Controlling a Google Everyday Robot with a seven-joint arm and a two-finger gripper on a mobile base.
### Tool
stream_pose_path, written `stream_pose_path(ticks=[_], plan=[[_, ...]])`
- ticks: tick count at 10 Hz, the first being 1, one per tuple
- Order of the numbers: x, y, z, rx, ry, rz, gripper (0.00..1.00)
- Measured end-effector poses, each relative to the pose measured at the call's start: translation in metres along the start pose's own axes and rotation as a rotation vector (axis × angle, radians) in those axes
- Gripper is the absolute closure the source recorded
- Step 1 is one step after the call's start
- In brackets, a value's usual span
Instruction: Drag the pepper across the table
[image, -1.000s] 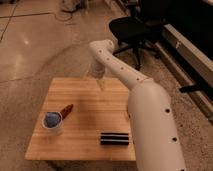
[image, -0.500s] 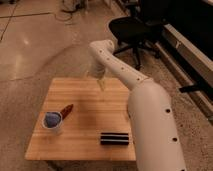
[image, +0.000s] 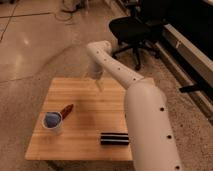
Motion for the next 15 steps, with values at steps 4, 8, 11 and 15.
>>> stream_pose_path(ticks=[4, 8, 11, 15], plan=[[-0.033, -0.035, 0.025, -0.004, 0.008, -0.073, 0.20], [-0.080, -0.058, 0.057, -0.034, -0.008, -0.112, 0.20], [-0.099, -0.057, 0.078, -0.063, -0.031, -0.109, 0.20], [-0.113, -0.063, 0.106, -0.088, -0.048, -0.081, 0.20]])
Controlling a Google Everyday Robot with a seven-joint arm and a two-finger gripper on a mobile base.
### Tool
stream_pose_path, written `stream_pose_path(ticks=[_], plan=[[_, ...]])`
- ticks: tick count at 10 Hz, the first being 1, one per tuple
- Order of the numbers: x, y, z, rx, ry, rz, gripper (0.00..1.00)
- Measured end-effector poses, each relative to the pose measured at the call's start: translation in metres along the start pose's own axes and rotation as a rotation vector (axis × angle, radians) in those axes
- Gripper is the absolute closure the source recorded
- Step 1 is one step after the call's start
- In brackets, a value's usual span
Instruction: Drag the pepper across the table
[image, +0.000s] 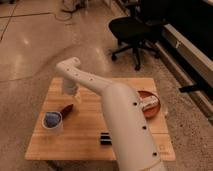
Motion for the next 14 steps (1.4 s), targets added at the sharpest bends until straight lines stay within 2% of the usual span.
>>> stream_pose_path(ticks=[6, 7, 12, 14], plan=[[0.002, -0.003, 0.024, -0.025, -0.001, 0.043, 0.20], [0.002, -0.002, 0.028, -0.030, -0.004, 0.047, 0.25], [0.000, 0.001, 0.037, -0.039, -0.016, 0.056, 0.77], [0.005, 0.005, 0.032, -0.030, -0.012, 0.066, 0.96]])
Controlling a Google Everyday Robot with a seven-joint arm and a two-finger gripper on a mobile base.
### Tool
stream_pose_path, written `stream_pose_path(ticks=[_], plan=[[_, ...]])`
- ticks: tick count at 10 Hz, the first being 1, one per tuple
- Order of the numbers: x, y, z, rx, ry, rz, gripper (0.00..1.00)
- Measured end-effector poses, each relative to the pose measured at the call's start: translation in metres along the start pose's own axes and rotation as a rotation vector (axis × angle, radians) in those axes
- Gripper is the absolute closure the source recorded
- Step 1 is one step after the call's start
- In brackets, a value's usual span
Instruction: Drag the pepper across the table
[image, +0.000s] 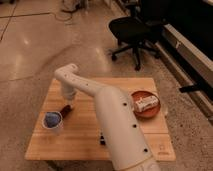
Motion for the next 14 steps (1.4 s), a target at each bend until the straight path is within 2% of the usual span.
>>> stream_pose_path(ticks=[1, 6, 14], plan=[[0.007, 0.005, -0.005, 0.006, 0.007, 0.010, 1.00], [0.032, 0.023, -0.023, 0.026, 0.045, 0.056, 1.00], [0.107, 0.061, -0.046, 0.076, 0.080, 0.196, 1.00]])
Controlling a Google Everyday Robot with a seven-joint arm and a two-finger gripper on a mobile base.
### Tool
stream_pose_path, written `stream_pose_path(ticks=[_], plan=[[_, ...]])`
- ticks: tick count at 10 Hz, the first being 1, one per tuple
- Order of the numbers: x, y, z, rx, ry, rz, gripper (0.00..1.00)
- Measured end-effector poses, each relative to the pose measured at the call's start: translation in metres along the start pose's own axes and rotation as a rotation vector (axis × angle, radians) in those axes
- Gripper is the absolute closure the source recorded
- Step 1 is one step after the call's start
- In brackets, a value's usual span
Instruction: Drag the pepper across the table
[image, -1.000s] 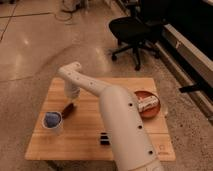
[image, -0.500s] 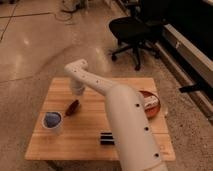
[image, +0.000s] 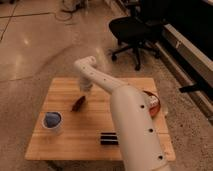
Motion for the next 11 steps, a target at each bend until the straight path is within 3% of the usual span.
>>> stream_pose_path(ticks=[8, 11], plan=[[0.064, 0.023, -0.005, 0.000, 0.044, 0.052, 1.00], [0.071, 0.026, -0.006, 0.005, 0.038, 0.063, 1.00]])
